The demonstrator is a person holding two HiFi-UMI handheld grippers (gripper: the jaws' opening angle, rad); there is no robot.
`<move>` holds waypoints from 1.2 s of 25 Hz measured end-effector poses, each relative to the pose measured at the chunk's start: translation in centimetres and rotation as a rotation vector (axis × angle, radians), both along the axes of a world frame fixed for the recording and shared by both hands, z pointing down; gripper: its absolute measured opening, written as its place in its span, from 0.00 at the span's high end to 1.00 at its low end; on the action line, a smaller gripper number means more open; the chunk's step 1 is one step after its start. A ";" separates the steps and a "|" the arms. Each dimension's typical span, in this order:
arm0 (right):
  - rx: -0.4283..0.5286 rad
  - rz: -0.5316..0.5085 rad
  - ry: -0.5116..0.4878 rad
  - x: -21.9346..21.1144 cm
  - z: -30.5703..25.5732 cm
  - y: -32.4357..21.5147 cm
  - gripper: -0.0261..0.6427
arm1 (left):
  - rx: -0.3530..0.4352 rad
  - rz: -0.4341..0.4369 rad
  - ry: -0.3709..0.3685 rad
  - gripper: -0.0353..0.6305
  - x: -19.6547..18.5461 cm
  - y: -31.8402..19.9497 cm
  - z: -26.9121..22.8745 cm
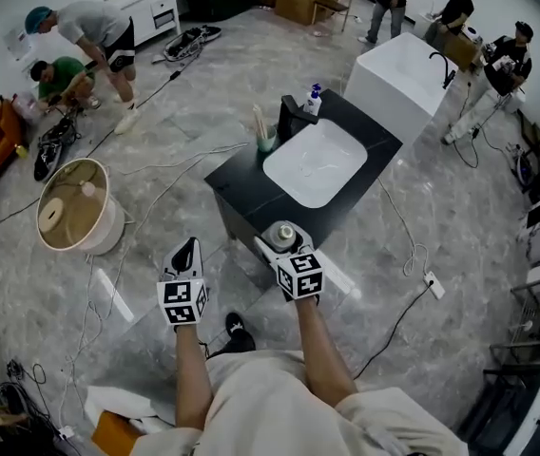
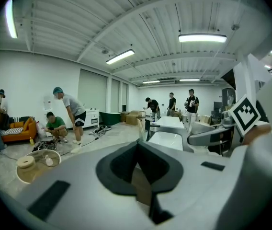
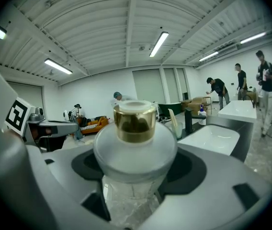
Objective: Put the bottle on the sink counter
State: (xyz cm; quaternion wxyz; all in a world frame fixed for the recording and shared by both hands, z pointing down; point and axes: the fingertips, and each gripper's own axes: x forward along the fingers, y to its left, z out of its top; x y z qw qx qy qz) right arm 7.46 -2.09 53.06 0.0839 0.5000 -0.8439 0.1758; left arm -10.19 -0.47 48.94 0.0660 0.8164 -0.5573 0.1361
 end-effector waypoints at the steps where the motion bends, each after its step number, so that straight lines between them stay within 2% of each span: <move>1: -0.002 0.010 0.004 0.0 0.0 -0.7 0.47 | -0.002 0.010 0.002 0.94 -0.1 -0.8 0.1; 11: -0.013 0.120 0.027 -0.7 0.3 -6.1 0.47 | -0.017 0.080 0.011 0.94 -2.9 -7.2 0.3; 20: -0.013 0.170 0.051 -1.3 0.2 -7.7 0.47 | -0.049 0.119 0.050 0.94 -3.1 -9.3 1.5; 25: -0.006 0.180 0.059 -1.3 0.1 -9.6 0.47 | -0.054 0.143 0.055 0.94 -2.1 -10.4 1.9; 30: 0.001 0.140 0.081 -2.5 0.4 -11.9 0.47 | -0.051 0.145 0.055 0.94 -1.6 -12.5 2.3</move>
